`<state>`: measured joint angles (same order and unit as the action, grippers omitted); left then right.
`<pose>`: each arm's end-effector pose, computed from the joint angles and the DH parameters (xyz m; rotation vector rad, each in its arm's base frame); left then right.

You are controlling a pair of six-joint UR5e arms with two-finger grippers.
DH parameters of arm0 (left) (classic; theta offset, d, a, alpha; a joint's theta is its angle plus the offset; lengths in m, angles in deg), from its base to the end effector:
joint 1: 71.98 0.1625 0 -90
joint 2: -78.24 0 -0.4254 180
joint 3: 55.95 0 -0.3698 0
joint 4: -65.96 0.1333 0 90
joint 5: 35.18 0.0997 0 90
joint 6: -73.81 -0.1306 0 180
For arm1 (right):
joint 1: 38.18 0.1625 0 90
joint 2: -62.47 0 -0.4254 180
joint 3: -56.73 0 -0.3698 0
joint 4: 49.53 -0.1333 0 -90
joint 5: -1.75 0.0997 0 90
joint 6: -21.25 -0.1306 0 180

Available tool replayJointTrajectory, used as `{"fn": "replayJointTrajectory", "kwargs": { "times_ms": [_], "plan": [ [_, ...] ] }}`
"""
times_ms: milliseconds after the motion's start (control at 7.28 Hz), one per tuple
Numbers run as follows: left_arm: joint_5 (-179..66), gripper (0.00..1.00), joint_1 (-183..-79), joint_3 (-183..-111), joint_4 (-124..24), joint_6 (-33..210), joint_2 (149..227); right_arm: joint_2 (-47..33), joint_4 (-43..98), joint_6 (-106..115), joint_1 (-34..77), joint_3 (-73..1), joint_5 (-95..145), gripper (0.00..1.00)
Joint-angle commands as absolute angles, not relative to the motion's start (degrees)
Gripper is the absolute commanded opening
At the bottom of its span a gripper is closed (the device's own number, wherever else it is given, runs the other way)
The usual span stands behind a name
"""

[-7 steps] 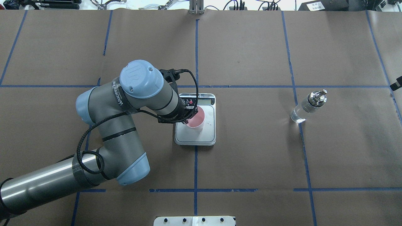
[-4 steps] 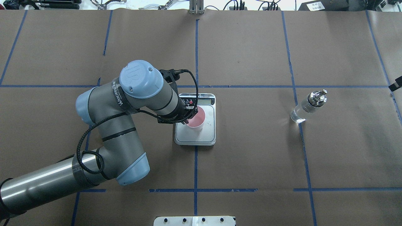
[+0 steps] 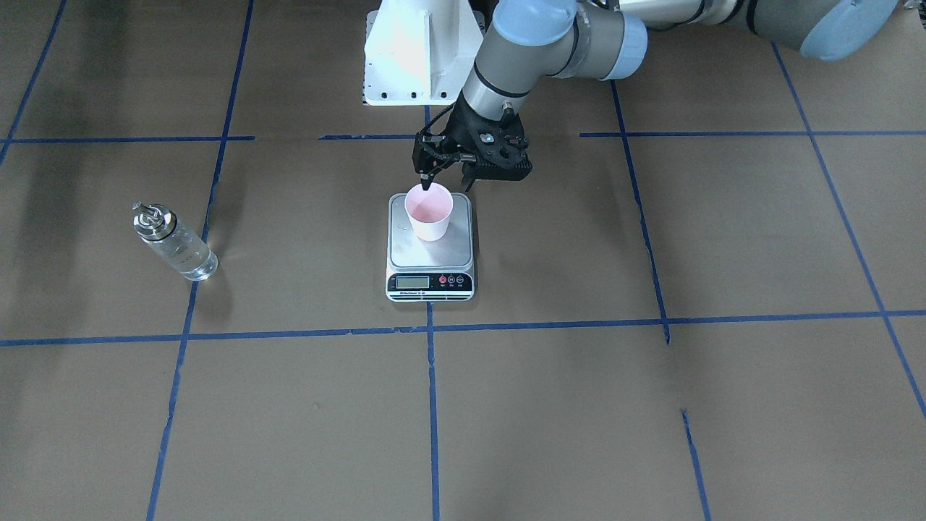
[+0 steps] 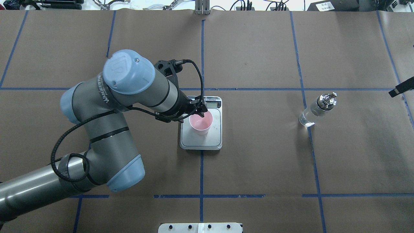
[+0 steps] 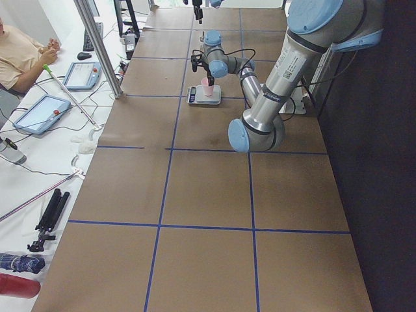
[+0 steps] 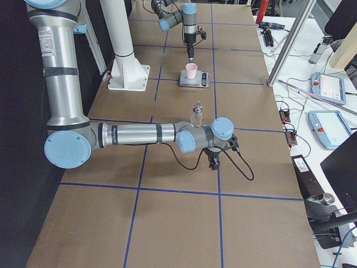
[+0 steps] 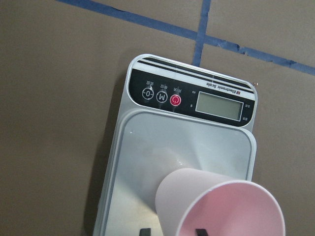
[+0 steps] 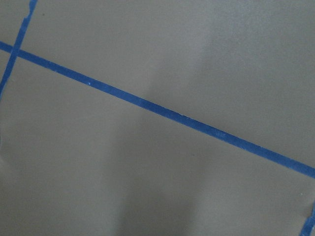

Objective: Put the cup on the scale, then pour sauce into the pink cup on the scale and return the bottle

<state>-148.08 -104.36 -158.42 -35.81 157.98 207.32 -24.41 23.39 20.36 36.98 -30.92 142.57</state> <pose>0.5051 -0.4180 0.1680 0.0184 1.1462 -0.1909 -0.1004 -0.5042 0.6303 0.1686 -0.9158 -0.3638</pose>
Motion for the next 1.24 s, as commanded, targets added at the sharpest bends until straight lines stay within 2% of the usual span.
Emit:
{"fn": "replayJointTrajectory", "kwargs": {
  "times_ms": [0,275,412,549,824,1099],
  "plan": [
    [-148.12,0.71,-106.94,-162.39,-35.82,157.92,205.15,-31.18,-0.17,4.84,31.99,-31.16,142.29,1.0],
    [-148.03,0.71,-107.4,-162.48,-35.73,158.1,205.06,-36.39,-26.83,-19.06,25.3,-30.81,141.67,1.0],
    [-148.03,0.71,-107.66,-162.74,-35.73,158.1,204.98,-37.02,-32.69,-24.74,22.05,-31.24,140.71,1.0],
    [-147.95,0.71,-107.75,-162.91,-35.64,158.27,204.71,-36.76,-33.7,-25.41,18.54,-32.12,137.66,1.0],
    [-147.94,0.72,-107.75,-162.92,-35.64,158.45,204.71,-36.41,-33.71,-42.28,9.42,-39.82,128.19,1.0],
    [-147.86,0.73,-107.75,-162.92,-35.73,158.45,204.27,-36.58,-33.19,-46.33,-5.4,-43.71,105.95,1.0]
  ]
}}
